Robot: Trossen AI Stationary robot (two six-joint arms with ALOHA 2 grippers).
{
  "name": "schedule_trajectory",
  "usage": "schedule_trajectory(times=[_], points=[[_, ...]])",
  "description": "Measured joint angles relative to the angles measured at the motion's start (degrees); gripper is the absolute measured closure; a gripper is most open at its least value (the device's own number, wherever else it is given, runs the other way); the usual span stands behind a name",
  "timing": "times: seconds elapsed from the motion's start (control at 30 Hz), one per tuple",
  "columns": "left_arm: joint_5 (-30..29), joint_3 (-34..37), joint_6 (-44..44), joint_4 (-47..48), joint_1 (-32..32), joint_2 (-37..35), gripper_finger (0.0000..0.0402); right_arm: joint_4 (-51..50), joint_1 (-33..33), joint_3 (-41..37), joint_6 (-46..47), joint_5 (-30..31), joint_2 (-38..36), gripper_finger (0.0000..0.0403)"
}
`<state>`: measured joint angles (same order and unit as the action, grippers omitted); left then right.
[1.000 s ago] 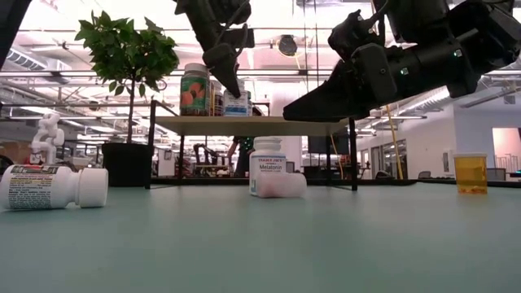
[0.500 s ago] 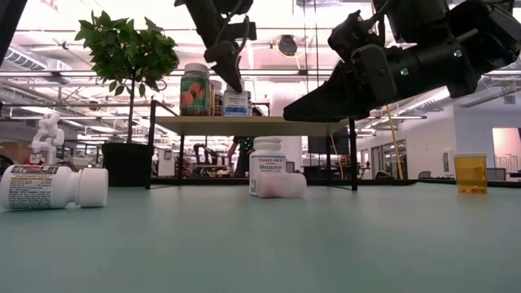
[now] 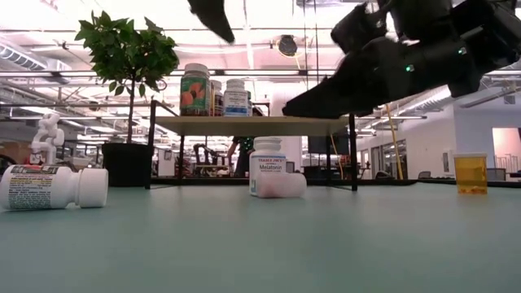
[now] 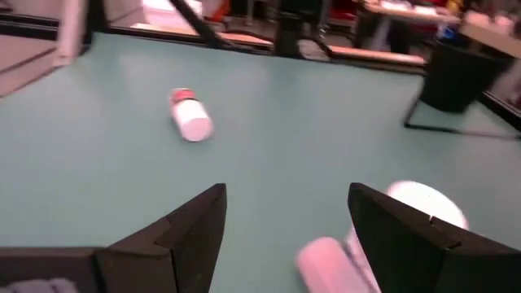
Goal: Pick and place medicine bottles onto shelf by color
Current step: Put the small white pill bottle on the shelf
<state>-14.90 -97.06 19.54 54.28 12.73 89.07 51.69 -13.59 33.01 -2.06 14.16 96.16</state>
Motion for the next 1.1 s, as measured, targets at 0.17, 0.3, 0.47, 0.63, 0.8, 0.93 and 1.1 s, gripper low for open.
schedule_trajectory(times=[0.17,0.3,0.47,0.63,0.8,0.93,1.1], points=[[1.4,0.0,-11.9,9.5,-11.4,-3.6,0.0126,0.6,-1.6,0.0,-3.5,-0.7,-0.3,0.0151],[1.4,4.5,-20.3,12.6,-22.4,-3.3,0.0161,-1.6,-2.8,0.0,-3.6,3.9,-2.0,0.0151],[1.8,16.1,-34.4,6.9,-34.2,-3.3,0.0206,-11.6,-7.1,3.5,-2.0,8.6,-5.6,0.0151],[-1.8,27.4,-48.1,-3.9,-43.5,-3.3,0.0226,-23.0,-11.8,10.1,4.0,8.2,-5.4,0.0151],[-9.6,37.3,-58.9,-10.0,-46.1,-3.2,0.0217,-34.0,-10.8,16.5,9.8,8.2,-3.8,0.0151],[-17.7,42.7,-56.2,-22.1,-44.0,-3.2,0.0186,-37.9,-4.4,17.4,9.3,8.1,-3.8,0.0151],[-23.3,47.2,-37.7,-46.7,-36.0,-3.2,0.0126,-39.3,2.3,17.4,13.3,-0.5,-3.8,0.0151]])
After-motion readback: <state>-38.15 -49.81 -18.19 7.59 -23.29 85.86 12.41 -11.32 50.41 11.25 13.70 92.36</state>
